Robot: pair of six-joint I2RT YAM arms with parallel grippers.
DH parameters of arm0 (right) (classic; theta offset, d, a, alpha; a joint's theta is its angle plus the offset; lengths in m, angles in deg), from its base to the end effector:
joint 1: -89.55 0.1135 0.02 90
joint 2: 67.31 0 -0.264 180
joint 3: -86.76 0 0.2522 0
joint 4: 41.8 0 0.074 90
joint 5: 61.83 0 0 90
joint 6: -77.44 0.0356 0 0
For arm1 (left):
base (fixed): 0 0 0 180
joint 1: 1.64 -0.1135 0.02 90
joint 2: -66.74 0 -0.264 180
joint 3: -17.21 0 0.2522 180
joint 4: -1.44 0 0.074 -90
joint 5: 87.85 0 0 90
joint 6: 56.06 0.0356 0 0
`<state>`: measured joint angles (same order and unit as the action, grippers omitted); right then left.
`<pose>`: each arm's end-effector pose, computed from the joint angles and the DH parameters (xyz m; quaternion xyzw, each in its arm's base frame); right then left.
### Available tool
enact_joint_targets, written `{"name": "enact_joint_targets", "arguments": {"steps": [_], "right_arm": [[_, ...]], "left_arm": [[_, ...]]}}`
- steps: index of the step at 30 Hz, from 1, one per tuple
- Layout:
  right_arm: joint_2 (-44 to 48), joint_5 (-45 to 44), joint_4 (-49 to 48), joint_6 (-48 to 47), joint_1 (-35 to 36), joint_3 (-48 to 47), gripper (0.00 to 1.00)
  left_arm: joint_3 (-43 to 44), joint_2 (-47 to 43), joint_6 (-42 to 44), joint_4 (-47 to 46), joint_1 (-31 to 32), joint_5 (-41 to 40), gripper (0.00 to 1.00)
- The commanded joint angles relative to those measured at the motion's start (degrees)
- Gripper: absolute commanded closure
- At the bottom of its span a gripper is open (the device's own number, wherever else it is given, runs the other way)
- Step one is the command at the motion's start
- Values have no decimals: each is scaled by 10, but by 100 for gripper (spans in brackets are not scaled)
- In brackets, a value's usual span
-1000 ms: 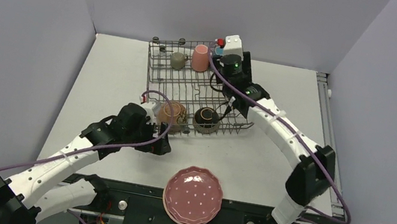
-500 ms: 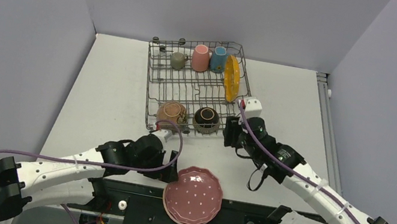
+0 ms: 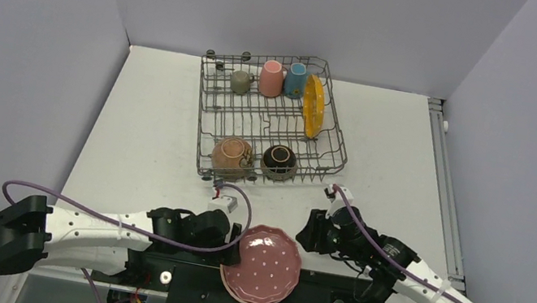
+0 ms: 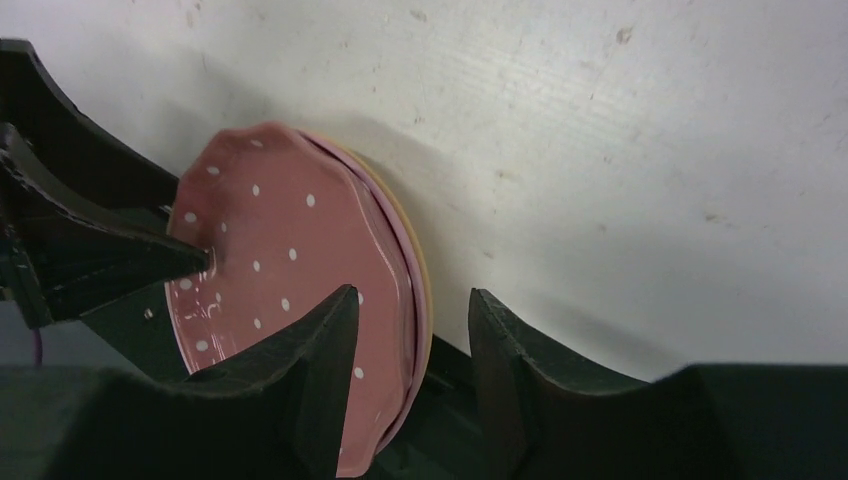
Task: Load the mixed dishes into the dish rack
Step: Insert the plate into the dish rack, then pick up the plate from the corner of the board.
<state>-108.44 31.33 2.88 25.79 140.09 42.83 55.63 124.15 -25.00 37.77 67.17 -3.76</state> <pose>0.0967 0.1206 0.2263 -0.1081 0.9064 0.3033 0.2733 0.0680 -0.1651 0.1639 0.0667 0.9511 -0.2456 0.1752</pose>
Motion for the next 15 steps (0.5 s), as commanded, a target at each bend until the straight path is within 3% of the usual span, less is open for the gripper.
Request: {"name": "enact_joint_targets", "arguments": {"steps": [1, 13, 15], "right_arm": [[-8, 19, -37, 56, 32, 41, 60], [-52, -11, -80, 87, 107, 60, 71], [-58, -20, -81, 90, 117, 58, 77]], "left_arm": [[-3, 12, -31, -45, 17, -35, 33], [-18, 49, -40, -61, 31, -51, 53], [-19, 54, -40, -63, 33, -52, 54]]}}
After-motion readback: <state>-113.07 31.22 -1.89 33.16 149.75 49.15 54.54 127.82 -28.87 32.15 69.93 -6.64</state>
